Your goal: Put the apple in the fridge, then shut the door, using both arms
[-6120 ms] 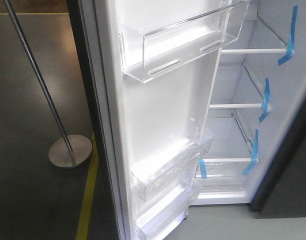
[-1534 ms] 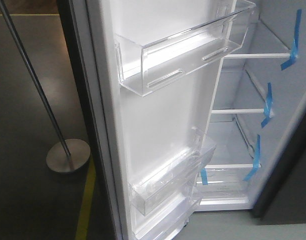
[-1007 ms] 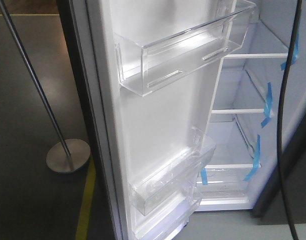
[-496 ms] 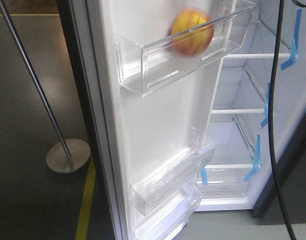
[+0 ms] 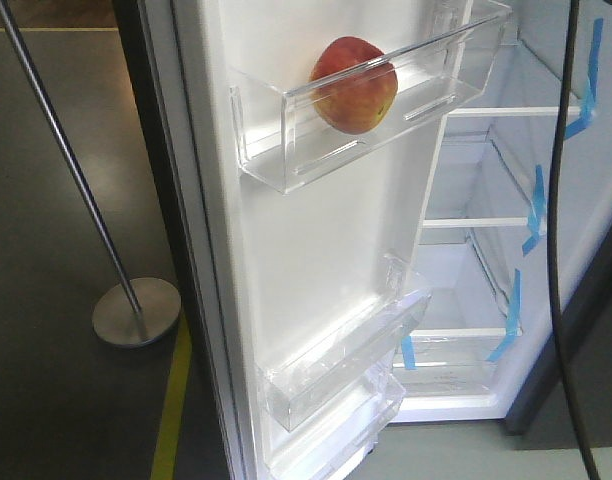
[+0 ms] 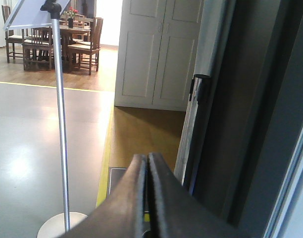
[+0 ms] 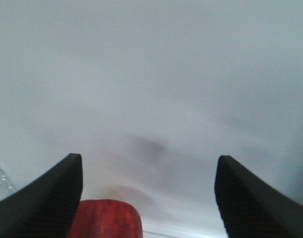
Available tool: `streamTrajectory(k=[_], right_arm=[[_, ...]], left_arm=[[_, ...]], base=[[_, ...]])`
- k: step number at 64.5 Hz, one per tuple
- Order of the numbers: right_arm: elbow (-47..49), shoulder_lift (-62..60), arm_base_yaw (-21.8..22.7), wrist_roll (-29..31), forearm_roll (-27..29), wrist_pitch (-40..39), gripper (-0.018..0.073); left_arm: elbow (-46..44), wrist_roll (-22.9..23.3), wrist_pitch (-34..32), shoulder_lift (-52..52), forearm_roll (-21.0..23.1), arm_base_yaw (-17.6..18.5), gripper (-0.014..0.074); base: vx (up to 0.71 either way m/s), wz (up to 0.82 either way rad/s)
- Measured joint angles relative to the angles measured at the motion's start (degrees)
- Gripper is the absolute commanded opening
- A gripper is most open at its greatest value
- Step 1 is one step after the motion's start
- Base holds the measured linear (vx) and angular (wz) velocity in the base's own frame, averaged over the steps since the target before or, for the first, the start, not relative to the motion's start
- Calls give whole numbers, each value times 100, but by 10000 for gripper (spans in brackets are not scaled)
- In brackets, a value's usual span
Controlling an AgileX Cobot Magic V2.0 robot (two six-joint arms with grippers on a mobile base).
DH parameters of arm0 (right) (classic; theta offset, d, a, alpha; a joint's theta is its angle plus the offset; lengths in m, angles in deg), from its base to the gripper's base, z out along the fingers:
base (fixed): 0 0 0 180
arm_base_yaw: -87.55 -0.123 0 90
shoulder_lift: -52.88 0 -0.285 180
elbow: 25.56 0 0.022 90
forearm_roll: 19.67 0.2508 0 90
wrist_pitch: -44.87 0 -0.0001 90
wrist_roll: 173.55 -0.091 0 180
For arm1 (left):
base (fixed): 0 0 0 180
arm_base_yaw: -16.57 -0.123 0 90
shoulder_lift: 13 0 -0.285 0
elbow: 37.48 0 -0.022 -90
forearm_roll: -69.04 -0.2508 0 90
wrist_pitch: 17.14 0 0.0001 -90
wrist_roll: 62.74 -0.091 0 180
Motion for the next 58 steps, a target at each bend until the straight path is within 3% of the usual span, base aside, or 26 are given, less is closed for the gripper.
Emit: streamTrajectory(k=[14,39,48,58], right_arm=[[0,-810,0,5,-127,244,-18],[-197,-2595,0,-341,-1099,1057,-4],[-1260,-3426,0,-452,-1389,999,-4],[-2966,-4527,0,-458,-1583,351,-4]], left_arm=[[0,0,0,0,0,0,-7],[0,0,0,0,0,0,-7],[0,0,0,0,0,0,-7],[0,0,0,0,0,0,-7]], base=[[0,0],[0,0],[0,0],[0,0]])
